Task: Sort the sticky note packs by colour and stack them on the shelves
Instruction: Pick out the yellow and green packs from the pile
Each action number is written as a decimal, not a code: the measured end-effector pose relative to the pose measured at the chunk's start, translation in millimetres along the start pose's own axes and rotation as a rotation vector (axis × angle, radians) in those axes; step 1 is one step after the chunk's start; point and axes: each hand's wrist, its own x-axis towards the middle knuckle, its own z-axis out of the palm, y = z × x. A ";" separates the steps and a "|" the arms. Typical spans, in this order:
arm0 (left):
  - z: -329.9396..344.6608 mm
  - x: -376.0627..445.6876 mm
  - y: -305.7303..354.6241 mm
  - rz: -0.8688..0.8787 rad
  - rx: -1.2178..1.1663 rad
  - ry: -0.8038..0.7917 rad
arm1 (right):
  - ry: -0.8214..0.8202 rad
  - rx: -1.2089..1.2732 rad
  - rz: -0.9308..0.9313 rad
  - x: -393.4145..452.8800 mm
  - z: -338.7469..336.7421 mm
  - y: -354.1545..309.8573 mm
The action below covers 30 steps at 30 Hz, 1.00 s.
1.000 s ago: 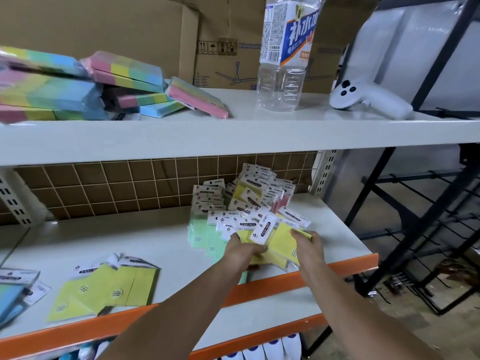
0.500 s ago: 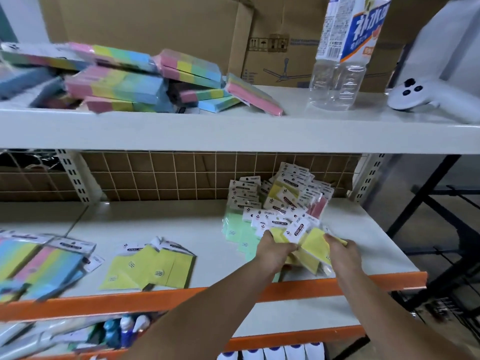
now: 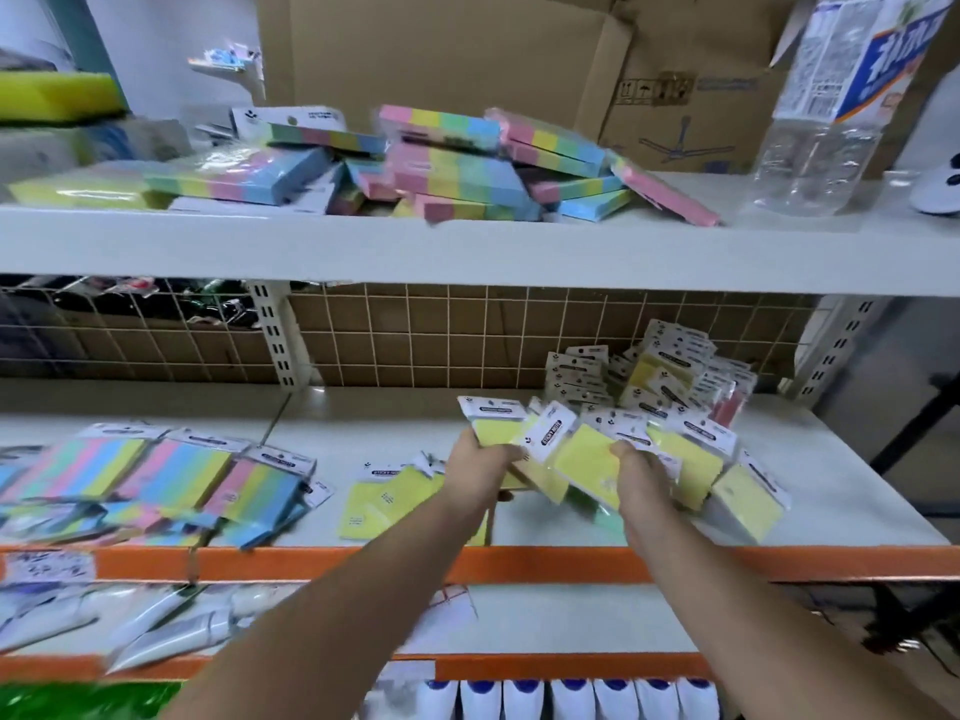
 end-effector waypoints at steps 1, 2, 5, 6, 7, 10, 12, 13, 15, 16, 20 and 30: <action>-15.2 -0.7 -0.2 -0.007 0.011 0.032 | -0.020 -0.020 -0.005 -3.1 11.4 3.0; -30.2 -1.0 -1.2 -0.016 0.023 0.066 | -0.049 -0.020 0.005 -10.4 21.6 4.3; -71.1 -0.8 -5.5 -0.080 0.071 0.198 | -0.167 0.081 0.033 -20.9 47.4 13.1; -82.9 0.1 -8.5 -0.110 0.095 0.235 | -0.201 0.093 0.053 -24.5 54.4 17.1; -95.1 1.5 -11.4 -0.136 0.110 0.263 | -0.233 0.102 0.057 -26.8 63.4 21.7; -117.6 4.4 -23.9 -0.202 0.138 0.298 | -0.317 0.075 0.108 -28.9 81.5 33.8; -128.9 7.9 -33.8 -0.220 0.190 0.330 | -0.364 0.016 0.114 -34.9 90.7 37.2; -132.6 9.6 -37.7 -0.226 0.230 0.337 | -0.373 -0.018 0.099 -36.4 94.1 38.5; -137.6 15.5 -42.5 -0.239 0.313 0.330 | -0.356 -0.073 0.067 -38.2 98.4 41.1; -139.2 17.8 -42.7 -0.247 0.368 0.322 | -0.344 -0.093 0.053 -38.2 99.1 42.5; -143.5 22.1 -39.5 -0.248 0.625 0.265 | -0.312 -0.204 0.022 -27.5 101.7 53.1; -138.1 29.8 -37.6 -0.300 0.886 0.190 | -0.217 -0.570 -0.179 -29.7 97.9 48.4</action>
